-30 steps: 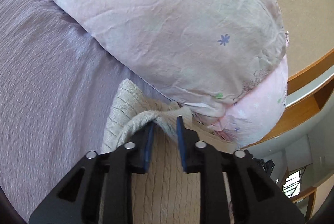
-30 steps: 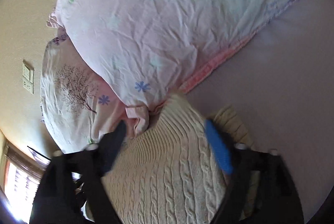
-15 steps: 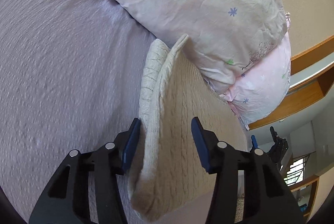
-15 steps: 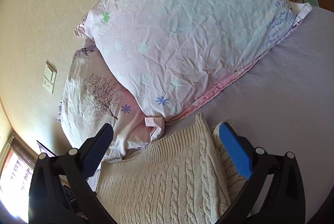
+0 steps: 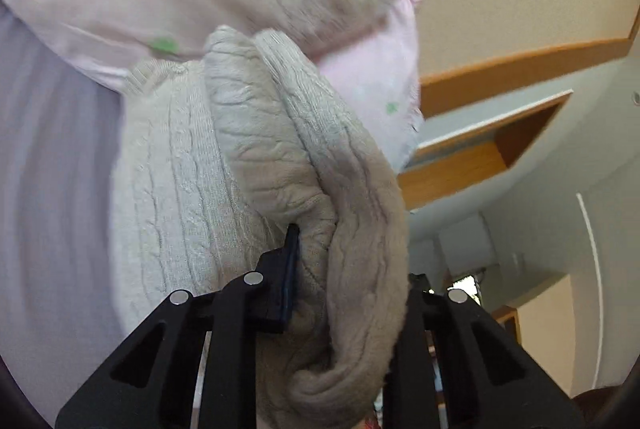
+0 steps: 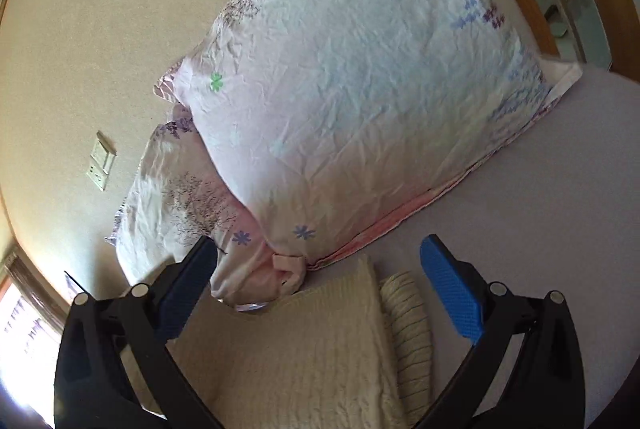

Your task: Fold small clothes

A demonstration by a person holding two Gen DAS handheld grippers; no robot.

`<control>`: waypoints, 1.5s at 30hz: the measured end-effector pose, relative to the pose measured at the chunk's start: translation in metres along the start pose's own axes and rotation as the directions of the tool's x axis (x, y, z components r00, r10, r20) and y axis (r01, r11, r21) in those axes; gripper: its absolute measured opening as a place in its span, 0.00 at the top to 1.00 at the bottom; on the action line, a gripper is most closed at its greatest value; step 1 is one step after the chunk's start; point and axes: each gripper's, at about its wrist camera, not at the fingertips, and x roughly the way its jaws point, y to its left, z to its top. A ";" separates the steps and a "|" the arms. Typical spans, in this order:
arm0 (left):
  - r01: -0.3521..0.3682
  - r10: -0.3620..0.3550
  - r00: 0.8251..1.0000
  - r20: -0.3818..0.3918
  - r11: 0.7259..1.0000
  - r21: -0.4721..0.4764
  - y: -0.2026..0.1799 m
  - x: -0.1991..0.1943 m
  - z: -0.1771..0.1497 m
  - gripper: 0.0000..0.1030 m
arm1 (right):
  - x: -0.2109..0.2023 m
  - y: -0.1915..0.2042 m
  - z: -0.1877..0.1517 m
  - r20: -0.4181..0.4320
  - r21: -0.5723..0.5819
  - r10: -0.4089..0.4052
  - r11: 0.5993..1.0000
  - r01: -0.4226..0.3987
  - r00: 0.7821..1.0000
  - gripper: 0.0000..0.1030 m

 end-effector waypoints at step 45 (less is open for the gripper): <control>-0.579 0.588 0.802 0.103 0.724 0.375 0.014 -0.071 -0.046 0.30 | 0.034 0.046 -0.076 -0.439 -0.018 0.156 0.983 -0.182 0.885 0.38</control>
